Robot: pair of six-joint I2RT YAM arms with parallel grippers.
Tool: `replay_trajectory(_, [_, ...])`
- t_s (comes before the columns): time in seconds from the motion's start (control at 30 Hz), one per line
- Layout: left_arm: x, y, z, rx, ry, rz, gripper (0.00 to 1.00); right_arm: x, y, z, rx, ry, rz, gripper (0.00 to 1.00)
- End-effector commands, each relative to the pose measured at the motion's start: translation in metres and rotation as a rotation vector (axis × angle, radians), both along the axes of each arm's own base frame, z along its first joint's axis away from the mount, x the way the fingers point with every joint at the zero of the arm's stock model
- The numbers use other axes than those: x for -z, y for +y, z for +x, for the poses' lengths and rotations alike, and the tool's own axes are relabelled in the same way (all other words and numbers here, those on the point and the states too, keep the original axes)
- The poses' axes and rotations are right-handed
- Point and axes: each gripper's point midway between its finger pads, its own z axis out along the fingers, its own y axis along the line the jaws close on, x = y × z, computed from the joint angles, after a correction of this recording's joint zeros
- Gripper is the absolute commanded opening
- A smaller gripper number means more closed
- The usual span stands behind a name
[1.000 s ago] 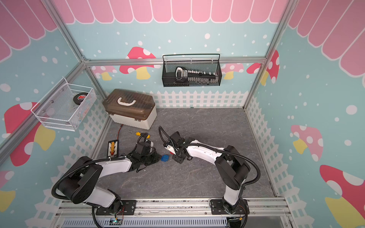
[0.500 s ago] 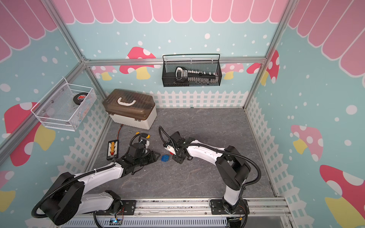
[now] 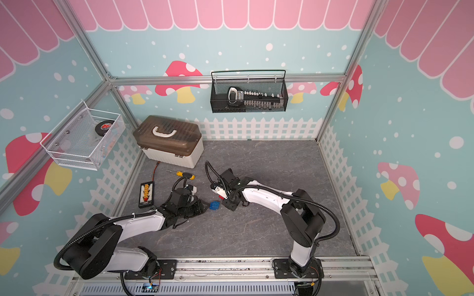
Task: Assemble the letter y with lego
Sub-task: Assemble the lego brick with the lego brick.
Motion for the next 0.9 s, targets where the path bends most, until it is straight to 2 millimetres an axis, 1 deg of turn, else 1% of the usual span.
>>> replay_trajectory(0.0, [-0.004, -0.005, 0.007, 0.008, -0.033, -0.024, 0.40, -0.002, 0.006, 0.000, -0.036, 0.023, 0.008, 0.21])
replay_trajectory(0.33, [0.009, -0.001, 0.005, -0.001, -0.011, -0.002, 0.39, -0.006, 0.014, 0.001, -0.076, 0.034, 0.004, 0.20])
replay_trajectory(0.47, [0.003, -0.001, 0.006, 0.002, -0.025, 0.000, 0.39, -0.005, 0.017, -0.001, -0.085, 0.049, 0.004, 0.20])
replay_trajectory(0.53, [0.001, 0.000, 0.007, 0.004, -0.031, 0.006, 0.39, -0.005, 0.021, -0.005, -0.101, 0.064, 0.011, 0.20])
replay_trajectory(0.63, [0.004, 0.002, 0.005, 0.008, -0.024, 0.022, 0.39, -0.004, 0.027, -0.011, -0.135, 0.071, 0.011, 0.20])
replay_trajectory(0.87, [0.008, 0.001, 0.005, 0.001, -0.015, 0.014, 0.38, 0.000, 0.034, -0.006, -0.139, 0.062, -0.004, 0.20])
